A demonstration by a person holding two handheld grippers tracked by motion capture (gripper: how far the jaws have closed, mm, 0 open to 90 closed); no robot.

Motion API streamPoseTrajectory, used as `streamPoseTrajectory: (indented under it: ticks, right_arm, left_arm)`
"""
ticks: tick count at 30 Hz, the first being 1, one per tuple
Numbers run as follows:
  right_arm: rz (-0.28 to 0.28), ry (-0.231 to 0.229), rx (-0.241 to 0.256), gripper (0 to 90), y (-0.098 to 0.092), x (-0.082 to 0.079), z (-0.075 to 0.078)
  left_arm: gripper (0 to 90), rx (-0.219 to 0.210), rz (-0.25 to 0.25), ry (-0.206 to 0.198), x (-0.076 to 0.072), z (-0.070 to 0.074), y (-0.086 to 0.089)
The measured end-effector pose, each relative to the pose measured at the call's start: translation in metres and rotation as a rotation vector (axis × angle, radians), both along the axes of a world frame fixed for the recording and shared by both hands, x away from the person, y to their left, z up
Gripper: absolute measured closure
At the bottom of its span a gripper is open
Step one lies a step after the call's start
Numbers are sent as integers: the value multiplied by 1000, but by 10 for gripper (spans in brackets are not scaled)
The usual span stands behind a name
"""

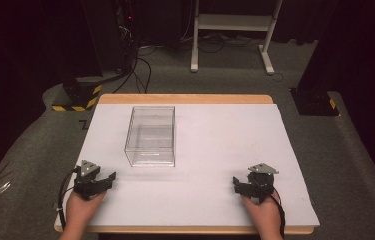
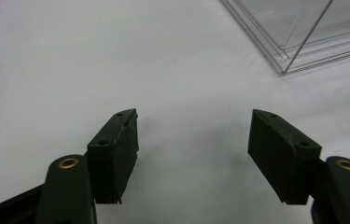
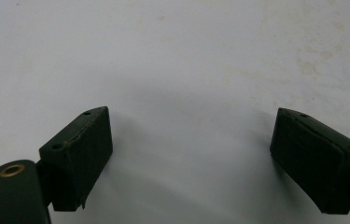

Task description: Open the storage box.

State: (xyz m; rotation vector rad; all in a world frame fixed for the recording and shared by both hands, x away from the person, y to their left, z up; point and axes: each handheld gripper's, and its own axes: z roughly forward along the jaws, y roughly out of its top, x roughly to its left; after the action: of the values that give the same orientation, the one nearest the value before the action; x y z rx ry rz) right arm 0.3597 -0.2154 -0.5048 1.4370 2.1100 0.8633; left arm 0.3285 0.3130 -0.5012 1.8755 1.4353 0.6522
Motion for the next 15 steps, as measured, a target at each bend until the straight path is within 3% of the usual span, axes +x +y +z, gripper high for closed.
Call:
streamPoseTrajectory:
  ticks: [15]
  right_arm:
    - [0, 0, 0, 128, 0, 0, 0]
  left_arm:
    - [362, -29, -81, -18, -4, 9, -6]
